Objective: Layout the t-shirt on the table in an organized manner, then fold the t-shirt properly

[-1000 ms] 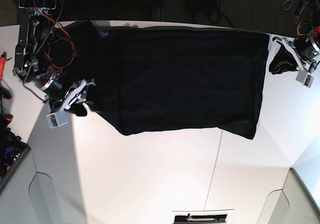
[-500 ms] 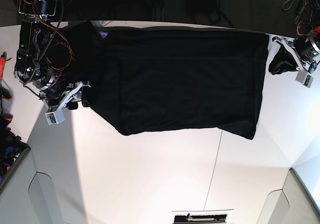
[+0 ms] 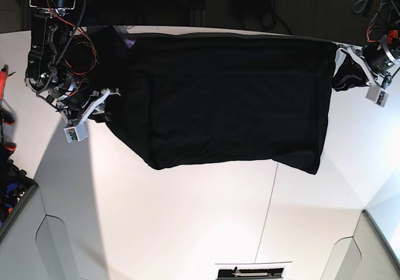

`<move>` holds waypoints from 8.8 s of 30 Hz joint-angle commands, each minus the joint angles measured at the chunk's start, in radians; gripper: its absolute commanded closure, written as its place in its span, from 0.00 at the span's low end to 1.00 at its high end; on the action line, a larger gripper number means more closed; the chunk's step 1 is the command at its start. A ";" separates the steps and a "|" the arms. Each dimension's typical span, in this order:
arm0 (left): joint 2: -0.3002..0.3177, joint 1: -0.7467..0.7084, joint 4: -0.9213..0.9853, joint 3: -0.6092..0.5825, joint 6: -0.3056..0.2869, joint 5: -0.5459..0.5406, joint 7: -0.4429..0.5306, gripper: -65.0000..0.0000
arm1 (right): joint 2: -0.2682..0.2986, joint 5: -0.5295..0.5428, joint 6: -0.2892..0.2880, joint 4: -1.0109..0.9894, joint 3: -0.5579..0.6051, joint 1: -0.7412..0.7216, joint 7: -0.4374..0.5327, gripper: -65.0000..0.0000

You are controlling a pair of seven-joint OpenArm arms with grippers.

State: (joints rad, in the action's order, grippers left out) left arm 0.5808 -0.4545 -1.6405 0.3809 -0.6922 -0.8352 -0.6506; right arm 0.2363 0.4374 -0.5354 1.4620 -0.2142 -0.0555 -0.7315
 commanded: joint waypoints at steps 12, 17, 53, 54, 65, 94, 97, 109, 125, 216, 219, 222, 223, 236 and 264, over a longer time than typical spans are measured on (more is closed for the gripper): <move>0.018 0.001 -0.012 0.010 -0.006 -0.010 0.014 0.89 | 0.010 0.016 -0.011 0.100 -0.007 -0.023 0.071 1.00; 0.018 -0.001 -0.012 0.010 -0.006 -0.010 0.005 0.89 | 0.010 0.014 -0.011 0.134 -0.006 -0.040 0.077 1.00; 0.018 -0.048 -0.012 0.010 -0.006 -0.010 -0.001 0.89 | 0.010 -0.020 -0.010 0.117 -0.006 -0.119 0.081 0.73; 0.018 -0.048 -0.012 0.010 -0.006 -0.010 -0.001 0.89 | 0.010 -0.032 -0.010 0.111 -0.006 -0.119 0.089 0.73; 0.017 -0.048 -0.012 0.010 -0.006 -0.014 -0.001 0.89 | 0.010 -0.139 0.042 -0.119 -0.006 -0.187 0.251 0.73; 0.017 -0.048 -0.012 0.010 -0.006 -0.013 0.003 0.89 | -0.076 -0.074 0.003 -0.320 -0.006 -0.315 0.271 0.62; 0.017 -0.048 -0.012 0.010 -0.006 -0.014 0.003 0.89 | -0.076 -0.074 0.003 -0.320 -0.006 -0.315 0.271 0.62; 0.017 -0.048 -0.012 0.010 -0.006 -0.014 0.003 0.89 | -0.076 -0.117 0.047 -0.321 -0.006 -0.315 0.271 0.62; 0.017 -0.047 -0.012 0.010 -0.006 -0.014 0.003 0.89 | -0.076 -0.116 0.108 -0.322 -0.049 -0.314 0.264 0.43; 0.009 -0.119 -0.045 -0.018 -0.006 -0.082 0.026 0.89 | 0.010 0.111 -0.029 -0.016 -0.069 -0.127 0.012 1.00; -0.026 -0.077 -0.077 -0.054 -0.006 -0.070 0.024 0.89 | 0.011 0.093 -0.029 -0.054 -0.069 -0.127 0.017 1.00; -0.069 -0.016 -0.085 -0.118 -0.006 -0.043 0.021 0.94 | 0.011 0.093 -0.029 -0.089 -0.069 -0.127 0.017 1.00; -0.082 0.003 -0.085 -0.144 -0.006 -0.021 0.021 0.94 | 0.010 0.093 -0.029 -0.097 -0.069 -0.127 0.017 1.00; -0.148 0.091 0.015 -0.345 -0.006 0.225 0.067 0.94 | 0.019 -0.074 -0.026 -0.124 -0.069 -0.138 0.098 1.00; 0.001 0.082 0.039 -0.345 -0.006 0.084 0.003 0.94 | 0.118 0.280 -0.022 -0.241 -0.070 -0.317 -0.060 1.00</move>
State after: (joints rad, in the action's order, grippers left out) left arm 0.5648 -0.3725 -1.5967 0.0311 -0.7086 -0.7666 -0.6312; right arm 0.3412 0.6956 -0.5468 1.2030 -0.2794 -0.3508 -0.8120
